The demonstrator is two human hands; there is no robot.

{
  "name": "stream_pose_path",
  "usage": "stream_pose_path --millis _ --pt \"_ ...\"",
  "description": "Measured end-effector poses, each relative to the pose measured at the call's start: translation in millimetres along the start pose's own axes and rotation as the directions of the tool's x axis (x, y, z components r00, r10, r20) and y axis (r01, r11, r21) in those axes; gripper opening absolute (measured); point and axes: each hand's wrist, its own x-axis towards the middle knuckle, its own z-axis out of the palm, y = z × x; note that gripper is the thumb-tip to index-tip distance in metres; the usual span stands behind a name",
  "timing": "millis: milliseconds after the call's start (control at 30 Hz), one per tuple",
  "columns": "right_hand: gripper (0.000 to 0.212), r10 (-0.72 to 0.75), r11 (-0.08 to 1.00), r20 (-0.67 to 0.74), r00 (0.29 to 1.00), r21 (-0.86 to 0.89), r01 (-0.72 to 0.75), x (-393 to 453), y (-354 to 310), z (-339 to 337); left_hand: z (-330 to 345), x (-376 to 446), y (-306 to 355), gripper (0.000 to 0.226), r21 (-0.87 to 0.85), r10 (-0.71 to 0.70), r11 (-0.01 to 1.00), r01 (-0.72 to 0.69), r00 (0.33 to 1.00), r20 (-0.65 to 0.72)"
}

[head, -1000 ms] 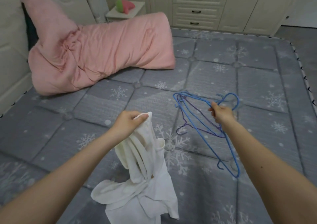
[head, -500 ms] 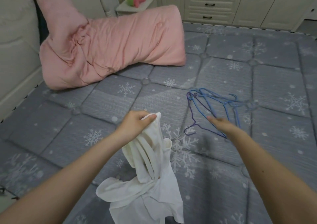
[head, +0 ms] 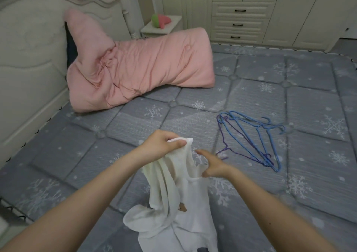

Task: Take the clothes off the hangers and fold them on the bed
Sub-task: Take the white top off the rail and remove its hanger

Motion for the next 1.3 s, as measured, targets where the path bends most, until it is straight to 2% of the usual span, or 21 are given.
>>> stream_pose_path --millis 133,233,333,400,533,567,600,667,767,867,967,1100,1200,1300 --pt "0.081 0.050 0.948 0.156 0.987 -0.319 0.002 -12.3 -34.7 11.4 -30.2 -27.1 11.4 0.016 -0.011 0.064 0.998 -0.065 0.997 -0.048" --pt "0.069 0.142 0.911 0.177 0.974 -0.408 -0.059 -29.5 -48.1 18.3 -54.5 -46.8 16.4 0.012 -0.017 0.112 0.993 -0.114 0.989 -0.093" --pt "0.027 0.191 0.869 0.081 0.978 -0.478 -0.130 -57.3 -64.2 22.4 -82.6 -77.0 18.1 0.009 -0.007 0.166 0.986 -0.168 0.976 -0.140" --pt "0.015 0.195 0.893 -0.017 0.981 -0.411 -0.184 -78.0 -75.4 23.8 -101.7 -99.8 17.1 0.011 0.005 0.189 0.982 -0.191 0.966 -0.177" --pt "0.014 0.168 0.955 -0.190 0.967 -0.213 -0.207 -125.0 -109.4 17.4 -142.4 -145.2 11.6 0.016 0.071 0.234 0.972 -0.223 0.940 -0.247" --pt "0.006 0.149 0.962 -0.233 0.961 -0.189 -0.195 -138.6 -119.9 15.0 -153.1 -156.0 9.1 0.022 0.091 0.248 0.968 -0.232 0.932 -0.265" --pt "0.011 0.133 0.968 -0.290 0.948 -0.168 -0.187 -152.7 -130.8 12.3 -164.3 -167.2 6.5 0.032 0.110 0.262 0.965 -0.240 0.922 -0.284" --pt "0.024 0.096 0.982 -0.446 0.890 -0.101 -0.157 -183.6 -153.9 9.1 -186.2 -191.2 -1.0 0.043 0.136 0.289 0.957 -0.258 0.899 -0.328" --pt "0.022 0.055 0.998 -0.609 0.791 -0.001 -0.069 -234.7 -188.5 10.4 -210.3 -222.4 -10.2 0.035 0.137 0.320 0.947 -0.290 0.863 -0.391" --pt "0.013 0.063 0.993 -0.688 0.723 0.115 0.023 -283.4 -217.9 14.9 -224.3 -247.4 -14.9 0.032 0.112 0.352 0.934 -0.338 0.827 -0.438" --pt "0.014 0.043 0.981 -0.768 0.639 0.152 0.116 -333.2 -244.9 28.8 -232.3 -277.3 -18.2 0.044 0.101 0.395 0.912 -0.398 0.784 -0.480" --pt "0.008 0.009 0.948 -0.839 0.544 0.180 0.262 -386.4 -270.7 47.4 -233.8 -316.8 -9.4 0.040 0.105 0.444 0.880 -0.463 0.726 -0.526" --pt "0.009 0.015 0.905 -0.886 0.463 0.209 0.371 -418.9 -282.8 61.2 -230.5 -348.0 3.8 0.019 0.150 0.491 0.854 -0.499 0.673 -0.554" --pt "0.014 0.032 0.886 -0.921 0.389 0.206 0.416 -458.0 -292.6 76.6 -226.7 -382.6 14.3 0.022 0.161 0.501 0.845 -0.510 0.650 -0.571"
